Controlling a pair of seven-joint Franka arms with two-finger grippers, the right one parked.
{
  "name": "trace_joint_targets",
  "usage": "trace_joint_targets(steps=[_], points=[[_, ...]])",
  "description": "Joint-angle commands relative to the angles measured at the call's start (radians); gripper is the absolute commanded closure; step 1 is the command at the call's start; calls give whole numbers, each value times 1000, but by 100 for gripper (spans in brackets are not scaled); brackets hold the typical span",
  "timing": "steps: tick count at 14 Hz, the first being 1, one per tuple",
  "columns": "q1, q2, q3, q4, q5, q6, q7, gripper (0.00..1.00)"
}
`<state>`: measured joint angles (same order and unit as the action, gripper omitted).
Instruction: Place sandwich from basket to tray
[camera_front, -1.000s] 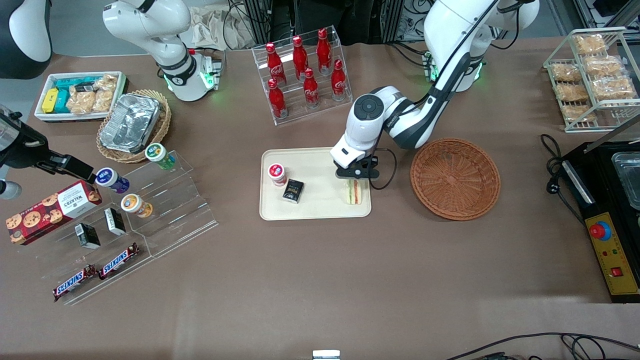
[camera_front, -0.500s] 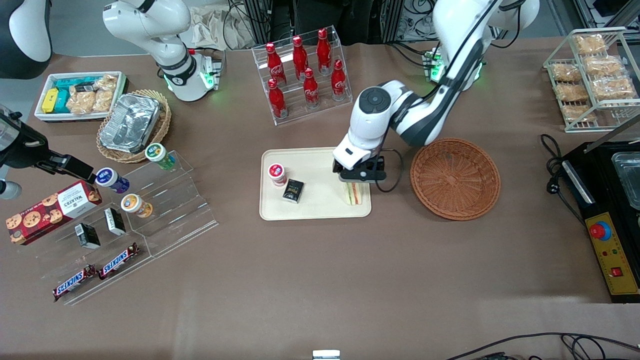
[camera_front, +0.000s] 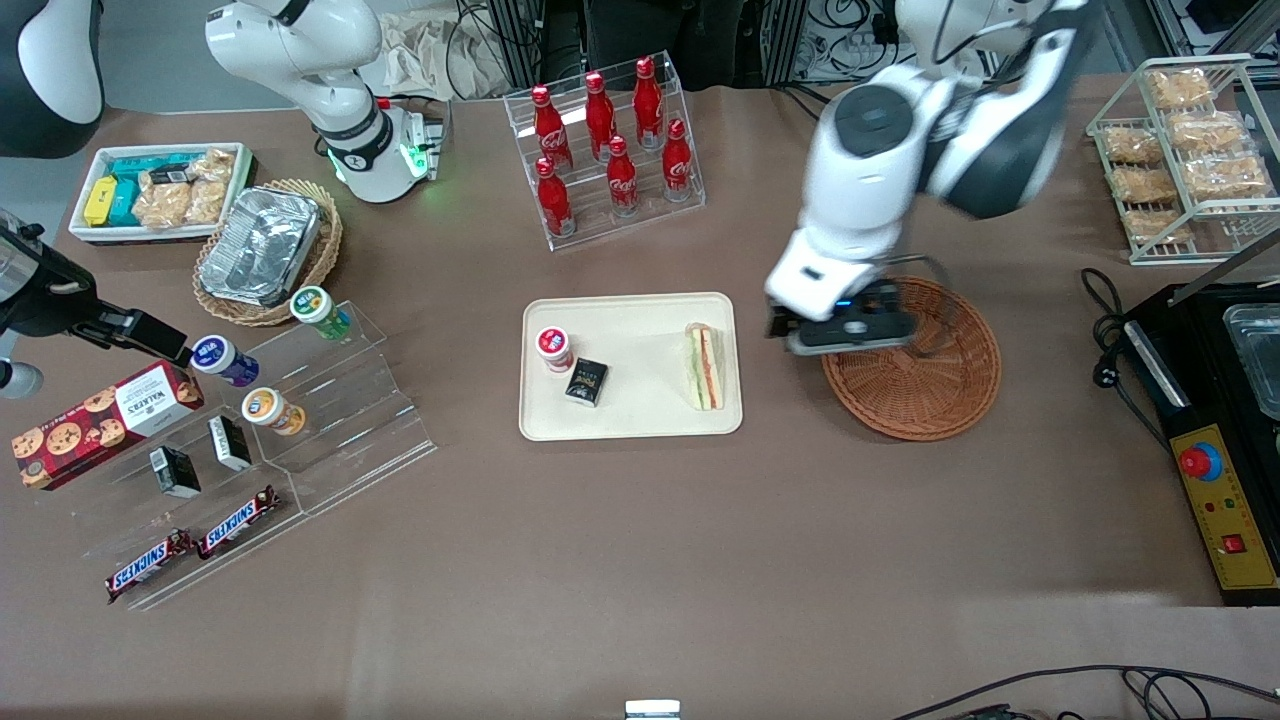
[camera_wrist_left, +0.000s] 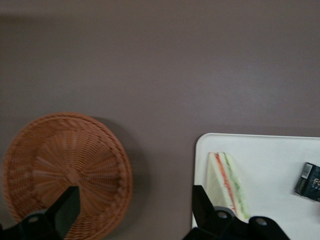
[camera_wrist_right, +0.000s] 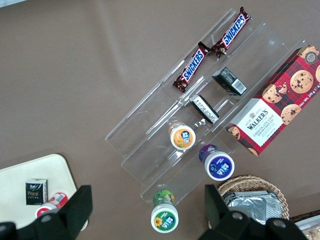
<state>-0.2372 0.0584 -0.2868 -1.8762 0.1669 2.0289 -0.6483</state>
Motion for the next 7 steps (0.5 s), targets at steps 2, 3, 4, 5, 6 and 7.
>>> trace_joint_targets(steps=[2, 3, 4, 5, 6, 7], points=[[104, -75, -11, -14, -23, -33, 98, 1], [117, -87, -8, -15, -18, -36, 104, 1], [148, -100, -9, -18, -15, -39, 119, 1], [179, -127, -9, -23, -15, -62, 174, 1], [215, -150, -9, -24, -29, -108, 262, 1], [225, -170, -5, -23, -33, -149, 330, 1]])
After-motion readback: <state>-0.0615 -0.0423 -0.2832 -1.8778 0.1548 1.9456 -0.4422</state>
